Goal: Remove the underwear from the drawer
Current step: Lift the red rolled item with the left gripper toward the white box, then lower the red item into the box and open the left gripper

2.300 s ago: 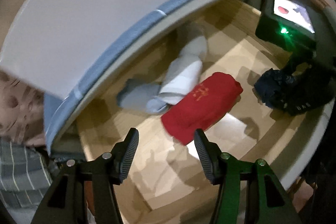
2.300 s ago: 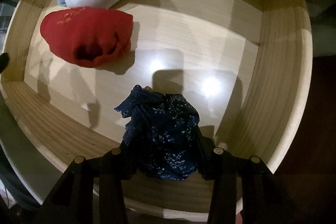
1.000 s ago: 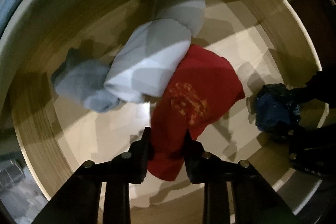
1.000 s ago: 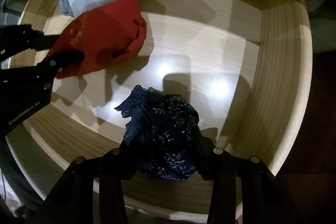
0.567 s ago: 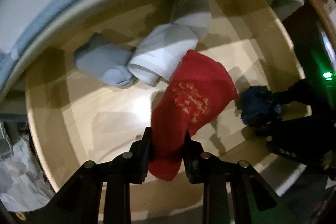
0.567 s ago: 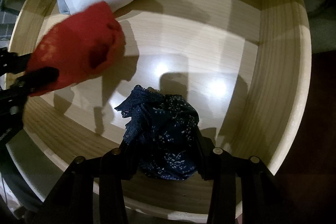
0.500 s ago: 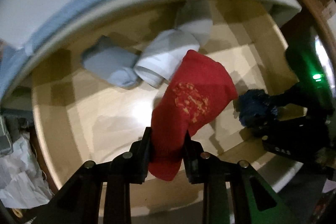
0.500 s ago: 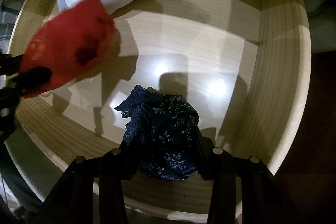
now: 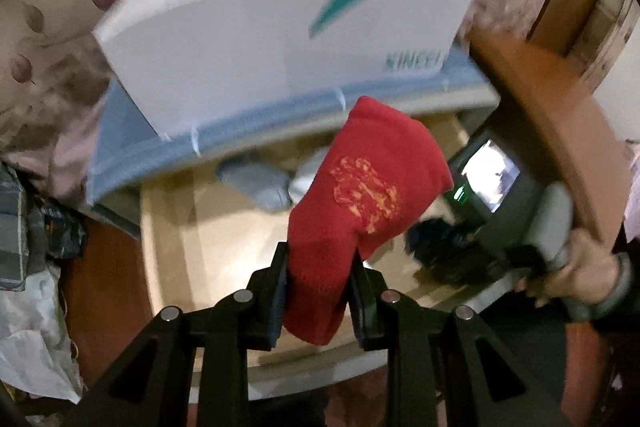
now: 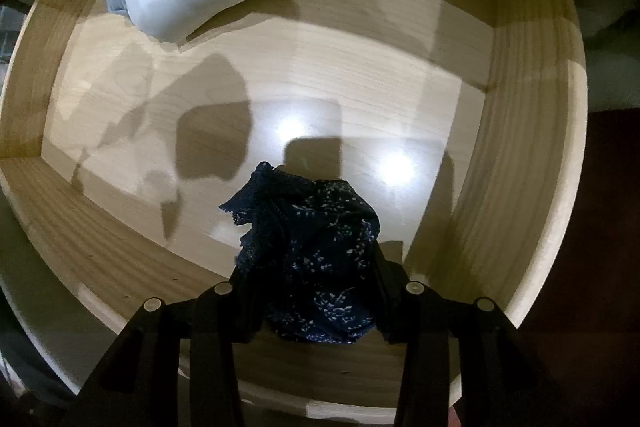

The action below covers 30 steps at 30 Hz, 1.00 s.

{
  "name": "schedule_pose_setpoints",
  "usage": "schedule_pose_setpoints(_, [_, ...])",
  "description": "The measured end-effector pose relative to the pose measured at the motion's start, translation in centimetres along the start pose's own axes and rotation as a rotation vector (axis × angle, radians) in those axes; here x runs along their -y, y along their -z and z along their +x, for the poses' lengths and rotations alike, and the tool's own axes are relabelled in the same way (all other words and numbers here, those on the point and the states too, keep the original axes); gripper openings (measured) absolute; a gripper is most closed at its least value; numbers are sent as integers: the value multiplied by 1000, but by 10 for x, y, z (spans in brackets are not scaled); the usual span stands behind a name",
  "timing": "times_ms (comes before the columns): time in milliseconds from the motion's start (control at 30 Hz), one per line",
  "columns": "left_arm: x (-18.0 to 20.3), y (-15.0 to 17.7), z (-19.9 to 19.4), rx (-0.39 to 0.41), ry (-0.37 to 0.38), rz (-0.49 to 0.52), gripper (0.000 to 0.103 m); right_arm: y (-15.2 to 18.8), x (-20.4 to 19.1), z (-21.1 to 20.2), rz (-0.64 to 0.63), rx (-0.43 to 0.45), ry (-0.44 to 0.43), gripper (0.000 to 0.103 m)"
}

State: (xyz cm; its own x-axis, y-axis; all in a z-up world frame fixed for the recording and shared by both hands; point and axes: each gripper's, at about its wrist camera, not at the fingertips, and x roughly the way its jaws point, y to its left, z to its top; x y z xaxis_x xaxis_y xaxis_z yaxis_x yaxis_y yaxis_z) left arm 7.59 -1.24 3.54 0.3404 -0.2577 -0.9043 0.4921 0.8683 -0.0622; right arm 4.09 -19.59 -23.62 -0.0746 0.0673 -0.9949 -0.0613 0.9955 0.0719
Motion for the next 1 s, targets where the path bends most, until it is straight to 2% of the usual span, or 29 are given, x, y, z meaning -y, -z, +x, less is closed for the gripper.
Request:
schedule_pose_setpoints(167, [-14, -26, -54, 150, 12, -59, 26, 0, -4, -2, -2, 0, 6, 39])
schedule_pose_setpoints(367, [-36, -69, -108, 341, -42, -124, 26, -2, -9, 0, -4, 1, 14, 39])
schedule_pose_setpoints(467, [-45, -90, -119, 396, -83, -154, 26, -5, -13, -1, -7, -2, 21, 39])
schedule_pose_setpoints(567, [-57, -109, -115, 395, -118, -184, 26, -8, -18, -4, -11, -4, 30, 39])
schedule_pose_setpoints(800, [-64, -139, -70, 331, -187, -184, 26, -13, -26, -15, -5, 2, 24, 39])
schedule_pose_setpoints(1000, [-75, -154, -22, 209, -201, -222, 26, -15, -26, -18, -5, 4, 19, 39])
